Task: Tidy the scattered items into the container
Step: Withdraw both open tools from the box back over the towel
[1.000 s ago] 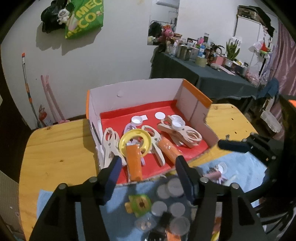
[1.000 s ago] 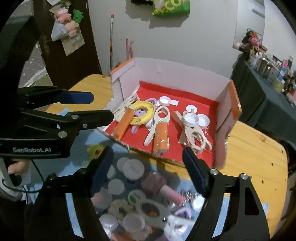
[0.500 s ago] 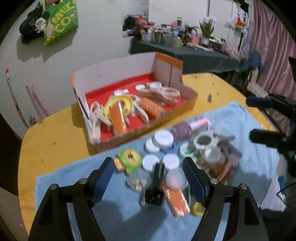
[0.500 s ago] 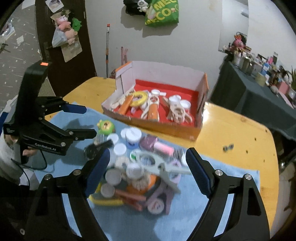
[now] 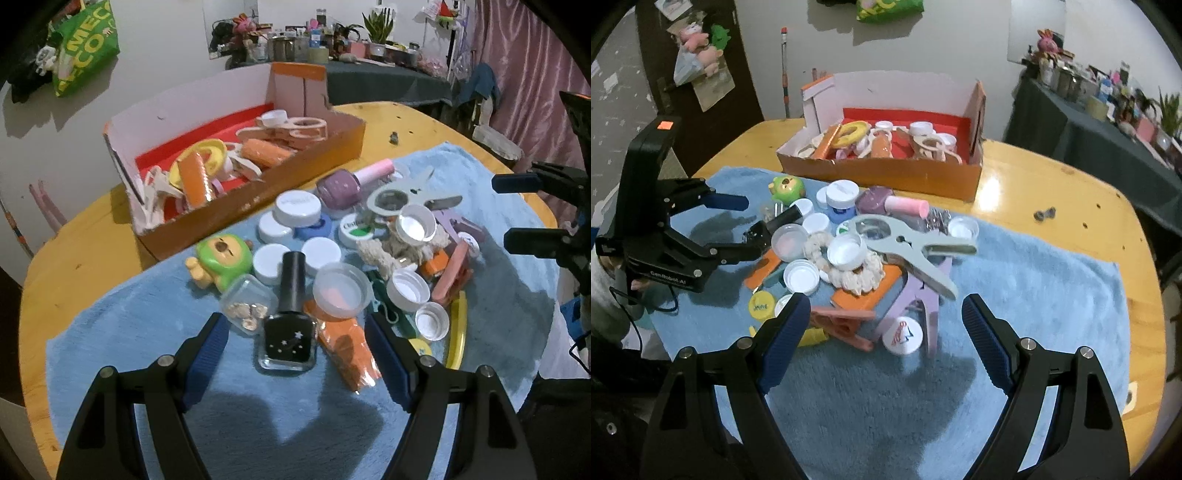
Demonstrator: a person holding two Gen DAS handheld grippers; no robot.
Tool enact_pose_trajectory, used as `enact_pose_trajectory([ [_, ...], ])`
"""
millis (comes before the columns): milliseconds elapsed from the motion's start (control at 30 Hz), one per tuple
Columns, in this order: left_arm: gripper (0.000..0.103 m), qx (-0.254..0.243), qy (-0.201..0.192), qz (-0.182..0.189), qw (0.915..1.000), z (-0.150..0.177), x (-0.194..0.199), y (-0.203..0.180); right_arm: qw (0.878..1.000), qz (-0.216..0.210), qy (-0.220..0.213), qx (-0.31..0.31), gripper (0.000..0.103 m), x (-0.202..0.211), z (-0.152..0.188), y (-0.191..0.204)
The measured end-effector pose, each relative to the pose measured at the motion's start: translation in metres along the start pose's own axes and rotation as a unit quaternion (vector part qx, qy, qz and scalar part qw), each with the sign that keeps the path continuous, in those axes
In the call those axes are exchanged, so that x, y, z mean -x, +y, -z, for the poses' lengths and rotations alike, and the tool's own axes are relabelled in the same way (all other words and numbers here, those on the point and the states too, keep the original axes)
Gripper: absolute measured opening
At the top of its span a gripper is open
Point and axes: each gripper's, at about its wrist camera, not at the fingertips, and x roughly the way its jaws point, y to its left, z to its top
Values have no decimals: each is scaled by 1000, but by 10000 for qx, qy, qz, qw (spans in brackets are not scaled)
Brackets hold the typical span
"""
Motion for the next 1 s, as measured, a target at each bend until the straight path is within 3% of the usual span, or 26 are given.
enact_pose_trajectory([
  [467,72,199,296,311,9989,6,-19,6,9988,-336,89,-354,84,-7,9,-9],
  [667,72,294,314,436,9981,8,-22,8,9966,-797,155,140,84,-9,20,21],
  [800,67,375,315,580,9971,8,-23,9,9973,-532,280,426,84,-19,26,34],
  [1000,64,393,295,601,9970,8,-23,9,9979,-585,205,200,84,-20,25,19],
])
